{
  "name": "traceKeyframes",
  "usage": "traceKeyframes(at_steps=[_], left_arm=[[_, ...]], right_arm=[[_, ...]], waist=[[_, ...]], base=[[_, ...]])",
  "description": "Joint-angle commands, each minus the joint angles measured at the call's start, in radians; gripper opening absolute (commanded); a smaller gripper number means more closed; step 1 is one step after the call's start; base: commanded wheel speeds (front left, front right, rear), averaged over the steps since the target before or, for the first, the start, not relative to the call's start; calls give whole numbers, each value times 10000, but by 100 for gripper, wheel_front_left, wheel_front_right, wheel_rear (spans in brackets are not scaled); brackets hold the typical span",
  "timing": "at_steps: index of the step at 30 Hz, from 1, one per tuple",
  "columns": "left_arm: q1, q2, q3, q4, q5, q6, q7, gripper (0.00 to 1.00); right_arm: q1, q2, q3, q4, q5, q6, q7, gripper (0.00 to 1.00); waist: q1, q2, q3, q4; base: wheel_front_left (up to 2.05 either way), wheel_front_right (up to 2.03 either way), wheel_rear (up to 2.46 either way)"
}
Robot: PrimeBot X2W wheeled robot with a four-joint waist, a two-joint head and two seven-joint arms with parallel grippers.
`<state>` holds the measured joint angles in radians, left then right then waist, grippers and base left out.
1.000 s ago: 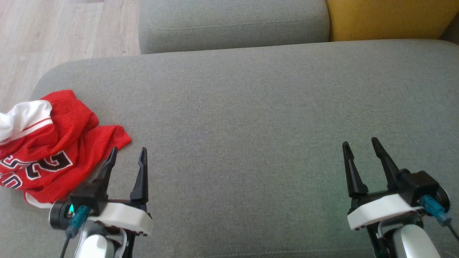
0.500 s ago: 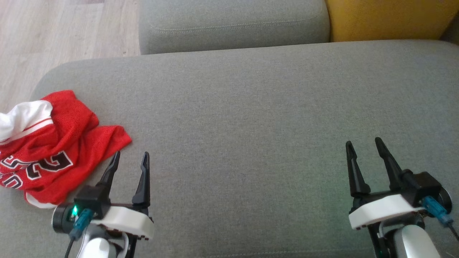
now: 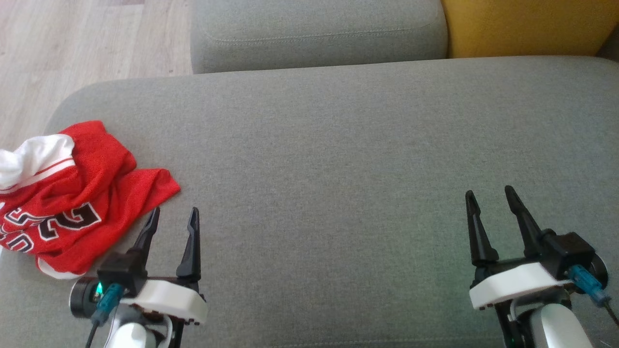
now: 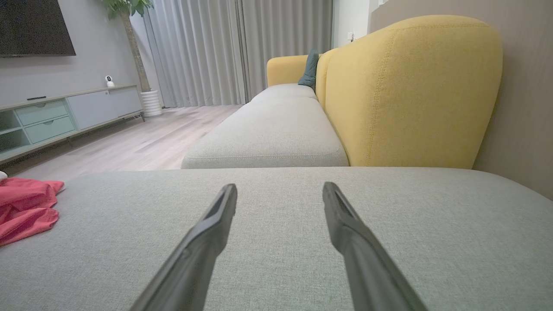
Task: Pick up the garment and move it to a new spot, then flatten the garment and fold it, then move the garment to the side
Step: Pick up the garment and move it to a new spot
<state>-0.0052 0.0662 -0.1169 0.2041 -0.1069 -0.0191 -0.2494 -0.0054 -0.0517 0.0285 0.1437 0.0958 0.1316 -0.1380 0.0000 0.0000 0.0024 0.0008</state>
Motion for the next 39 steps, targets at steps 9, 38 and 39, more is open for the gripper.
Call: traceKeyframes(at_steps=[9, 38, 39], left_arm=[[-430, -24, 434, -168, 67, -62, -124, 100], [-431, -43, 1092, -48, 144, 80, -124, 100], [-425, -35, 1111, -46, 153, 69, -124, 100]], right_arm=[[-126, -34, 252, -480, -117, -9, -8, 100], [-186, -54, 943, -1080, -7, -9, 374, 100], [-191, -53, 934, -1074, 8, -9, 372, 100]], waist=[[0, 0, -24, 222], [0, 0, -12, 3494], [0, 0, -10, 3536]], base=[[0, 0, 0], [0, 0, 0], [0, 0, 0]])
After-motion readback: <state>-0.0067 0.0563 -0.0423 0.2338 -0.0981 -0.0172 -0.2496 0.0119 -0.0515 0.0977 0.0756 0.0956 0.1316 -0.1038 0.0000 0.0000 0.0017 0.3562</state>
